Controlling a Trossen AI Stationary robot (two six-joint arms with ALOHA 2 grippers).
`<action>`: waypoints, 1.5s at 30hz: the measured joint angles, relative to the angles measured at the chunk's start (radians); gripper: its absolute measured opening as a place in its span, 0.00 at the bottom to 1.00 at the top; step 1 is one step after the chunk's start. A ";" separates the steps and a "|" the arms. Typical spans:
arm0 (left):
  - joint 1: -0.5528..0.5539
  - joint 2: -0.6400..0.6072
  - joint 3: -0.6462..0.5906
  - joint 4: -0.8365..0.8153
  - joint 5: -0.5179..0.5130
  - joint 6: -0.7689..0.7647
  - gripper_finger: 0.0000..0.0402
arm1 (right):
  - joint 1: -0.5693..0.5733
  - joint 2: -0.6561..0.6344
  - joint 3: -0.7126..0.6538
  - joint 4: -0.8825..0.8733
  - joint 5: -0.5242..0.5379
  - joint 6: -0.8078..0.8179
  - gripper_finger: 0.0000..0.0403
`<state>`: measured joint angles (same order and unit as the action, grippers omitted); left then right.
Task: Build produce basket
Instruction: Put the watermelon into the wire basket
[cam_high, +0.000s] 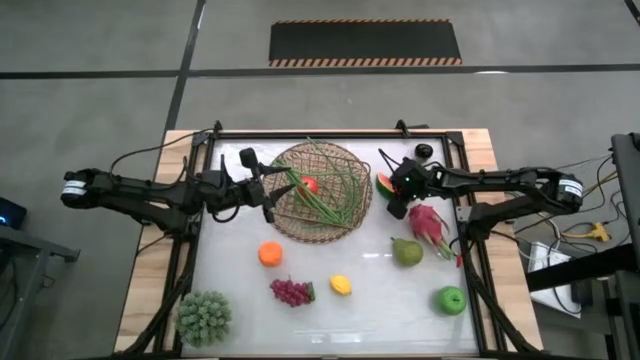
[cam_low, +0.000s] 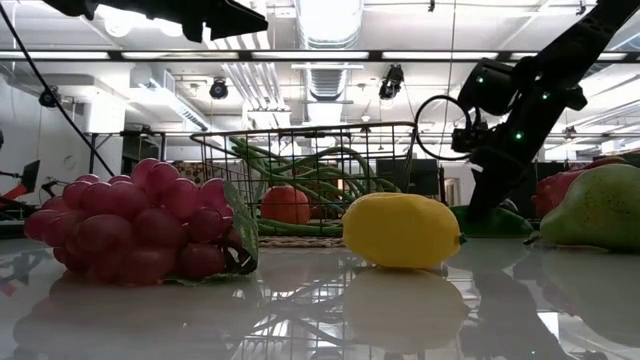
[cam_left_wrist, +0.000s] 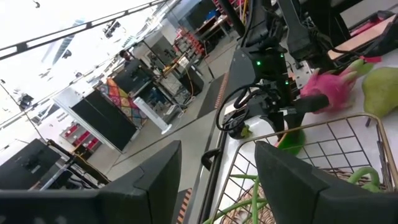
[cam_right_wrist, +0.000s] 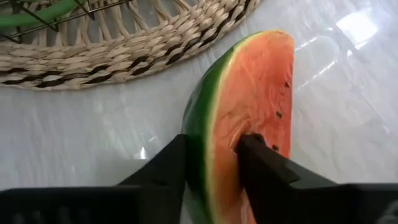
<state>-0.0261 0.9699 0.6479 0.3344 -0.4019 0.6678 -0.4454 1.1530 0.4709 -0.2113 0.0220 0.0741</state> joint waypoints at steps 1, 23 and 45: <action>0.000 0.000 0.000 0.000 0.000 0.000 0.47 | 0.000 0.000 0.000 -0.001 -0.001 0.000 0.25; 0.000 0.000 0.000 0.002 0.000 -0.006 0.47 | 0.000 -0.014 0.496 -0.576 0.251 -0.134 0.17; 0.000 0.000 -0.001 0.000 0.000 -0.010 0.47 | 0.139 0.262 0.906 -0.435 -0.083 -0.172 0.17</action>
<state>-0.0264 0.9699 0.6474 0.3340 -0.4015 0.6575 -0.3060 1.4147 1.3771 -0.6460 -0.0612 -0.0982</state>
